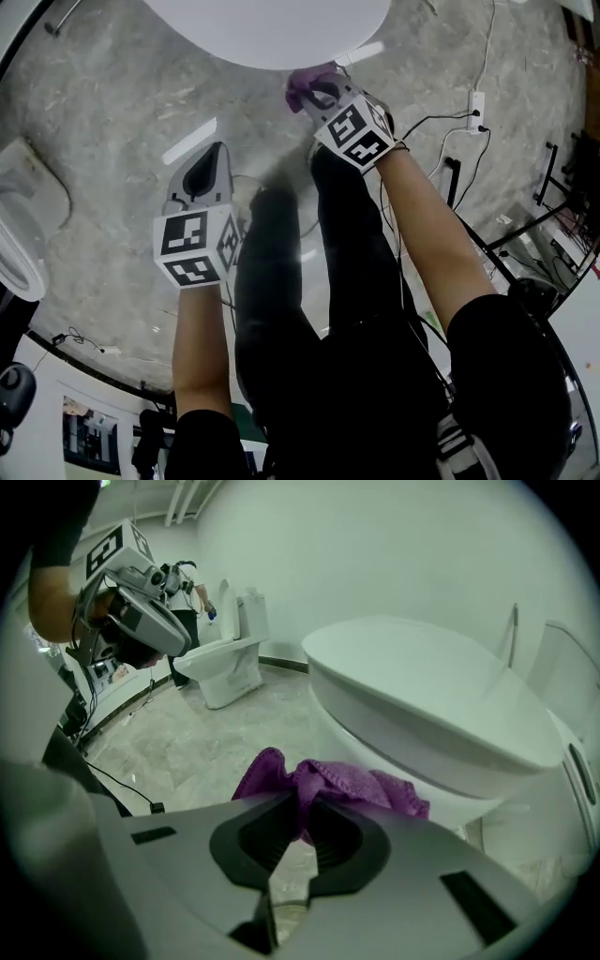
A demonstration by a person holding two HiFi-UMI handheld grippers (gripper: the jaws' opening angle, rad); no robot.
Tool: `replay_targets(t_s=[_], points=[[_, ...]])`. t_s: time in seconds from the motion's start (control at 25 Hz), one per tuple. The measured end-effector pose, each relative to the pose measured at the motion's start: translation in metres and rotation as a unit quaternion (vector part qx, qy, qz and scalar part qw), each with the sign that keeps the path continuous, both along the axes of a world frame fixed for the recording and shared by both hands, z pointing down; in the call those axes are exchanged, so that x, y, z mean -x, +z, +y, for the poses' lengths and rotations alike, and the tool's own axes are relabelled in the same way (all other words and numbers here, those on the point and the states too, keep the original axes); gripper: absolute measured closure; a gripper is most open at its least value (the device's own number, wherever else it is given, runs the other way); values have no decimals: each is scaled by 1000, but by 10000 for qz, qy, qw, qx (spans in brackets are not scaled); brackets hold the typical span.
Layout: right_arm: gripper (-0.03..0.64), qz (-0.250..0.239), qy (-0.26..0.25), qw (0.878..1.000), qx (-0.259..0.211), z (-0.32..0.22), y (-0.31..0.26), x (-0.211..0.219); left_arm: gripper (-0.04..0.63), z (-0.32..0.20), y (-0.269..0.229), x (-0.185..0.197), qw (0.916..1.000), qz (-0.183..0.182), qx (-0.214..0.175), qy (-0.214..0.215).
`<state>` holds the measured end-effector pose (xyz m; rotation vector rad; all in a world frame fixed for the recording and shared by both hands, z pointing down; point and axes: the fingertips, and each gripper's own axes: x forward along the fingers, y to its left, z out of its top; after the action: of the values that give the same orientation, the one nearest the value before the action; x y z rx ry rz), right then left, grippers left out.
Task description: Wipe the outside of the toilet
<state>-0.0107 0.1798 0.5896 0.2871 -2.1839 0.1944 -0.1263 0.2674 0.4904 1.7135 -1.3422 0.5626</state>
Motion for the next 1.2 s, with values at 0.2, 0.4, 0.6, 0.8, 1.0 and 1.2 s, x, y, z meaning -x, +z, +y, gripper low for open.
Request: replay_targets(t_s=[0.2,0.4,0.6,0.8,1.0,1.2], points=[[575,233,336,9988,-260,12,6,46,586,32,1,28,9999,135,56,-8],[575,376,489,9965,-557,19,6,85,586,59,-2,64,9995,228,86,-213],[575,352,298,9948,-908,20,0,132,586,75,-2,100,9979,252,70,-593],[575,457,616,9907,-1125,12,-1,163,586,86,-8,126,9967,201,68,-786],[575,447,824,9869,-1314,-3,-4,190,586,89,-1,166,9938,99,220,-1084],[575,444,1199,9833,-1291,-21,0,220,586,67,10,211,9918,-3,322,-1235]])
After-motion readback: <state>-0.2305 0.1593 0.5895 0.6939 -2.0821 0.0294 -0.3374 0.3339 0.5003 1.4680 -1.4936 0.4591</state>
